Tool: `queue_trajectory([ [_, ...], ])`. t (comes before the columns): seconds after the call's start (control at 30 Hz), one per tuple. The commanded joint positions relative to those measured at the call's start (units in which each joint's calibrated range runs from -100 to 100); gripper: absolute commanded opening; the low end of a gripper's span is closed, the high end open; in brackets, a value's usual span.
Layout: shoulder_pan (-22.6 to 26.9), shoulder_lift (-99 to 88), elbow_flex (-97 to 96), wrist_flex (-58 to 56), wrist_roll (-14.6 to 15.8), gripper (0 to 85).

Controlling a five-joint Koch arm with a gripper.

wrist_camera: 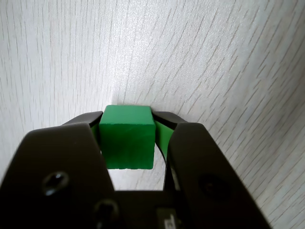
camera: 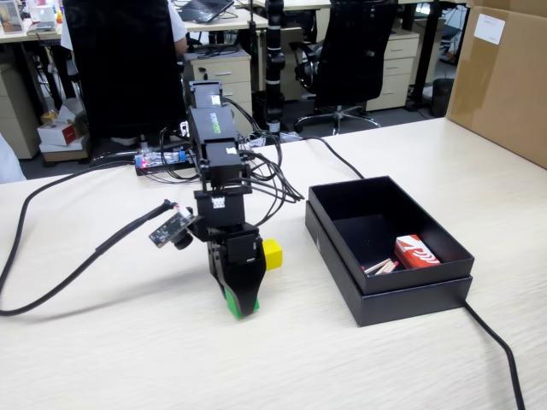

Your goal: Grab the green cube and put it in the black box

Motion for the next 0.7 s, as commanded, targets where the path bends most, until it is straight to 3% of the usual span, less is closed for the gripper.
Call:
queue_trajectory([
  [0.0,-0.2,-1.15,3.13,-0.2,-0.44,0.7],
  [0.23,-0.39,-14.58,-0.32,-0.28,0.39,0.7],
  [0.43,1.66,-38.1,-9.11,-0.28,3.03,0.7],
  [0.53,5.76,-55.31,-17.81,-0.2,5.67,0.7],
  [0.67,10.89,-62.66,-21.8,-0.2,8.3,0.8],
])
